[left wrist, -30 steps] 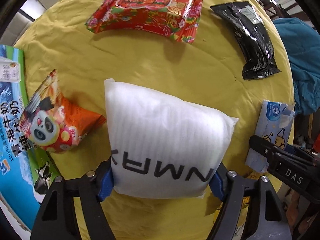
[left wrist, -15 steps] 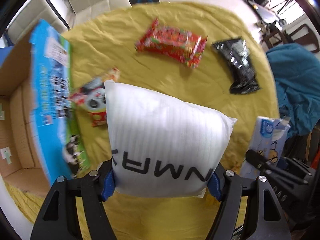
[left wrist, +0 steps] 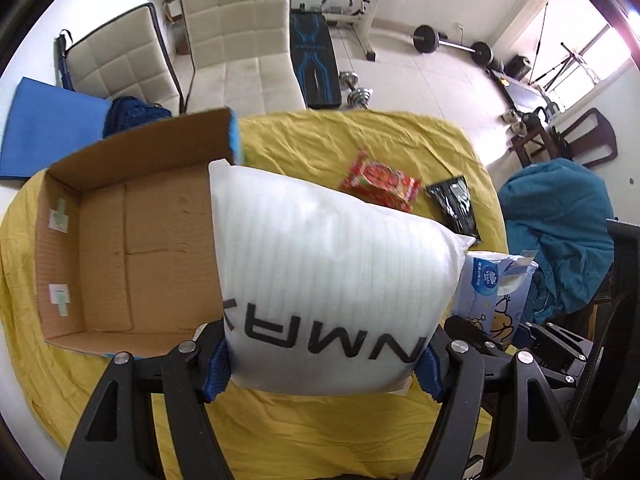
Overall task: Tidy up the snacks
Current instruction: 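Carry both items into the box and open both tools to release them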
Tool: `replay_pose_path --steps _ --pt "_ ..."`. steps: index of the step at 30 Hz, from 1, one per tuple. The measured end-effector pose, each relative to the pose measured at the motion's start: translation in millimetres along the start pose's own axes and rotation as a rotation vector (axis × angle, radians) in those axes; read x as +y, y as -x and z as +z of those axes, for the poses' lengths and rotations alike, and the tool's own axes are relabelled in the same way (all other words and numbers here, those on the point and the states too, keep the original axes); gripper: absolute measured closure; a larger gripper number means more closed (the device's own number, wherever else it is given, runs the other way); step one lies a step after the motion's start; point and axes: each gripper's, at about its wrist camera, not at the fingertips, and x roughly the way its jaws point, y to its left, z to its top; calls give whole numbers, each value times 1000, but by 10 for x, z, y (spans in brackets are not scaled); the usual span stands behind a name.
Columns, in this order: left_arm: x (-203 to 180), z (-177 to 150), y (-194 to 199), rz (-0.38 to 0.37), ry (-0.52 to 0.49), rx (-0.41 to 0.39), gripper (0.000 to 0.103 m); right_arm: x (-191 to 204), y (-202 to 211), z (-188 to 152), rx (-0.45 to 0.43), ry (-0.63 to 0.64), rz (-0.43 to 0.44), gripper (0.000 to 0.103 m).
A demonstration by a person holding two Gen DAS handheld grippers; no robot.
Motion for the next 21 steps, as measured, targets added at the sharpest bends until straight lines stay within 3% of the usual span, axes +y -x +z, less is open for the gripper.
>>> replay_pose_path --steps 4,10,16,21 --pt "336 92 248 1 21 -46 32 488 33 137 -20 43 27 60" --pt "963 333 270 -1 77 -50 32 1253 -104 370 -17 105 62 60" --pt "1797 605 40 1 145 18 32 1866 -564 723 26 133 80 60" --pt "2443 862 -414 -30 215 107 32 2282 -1025 966 77 153 86 60"
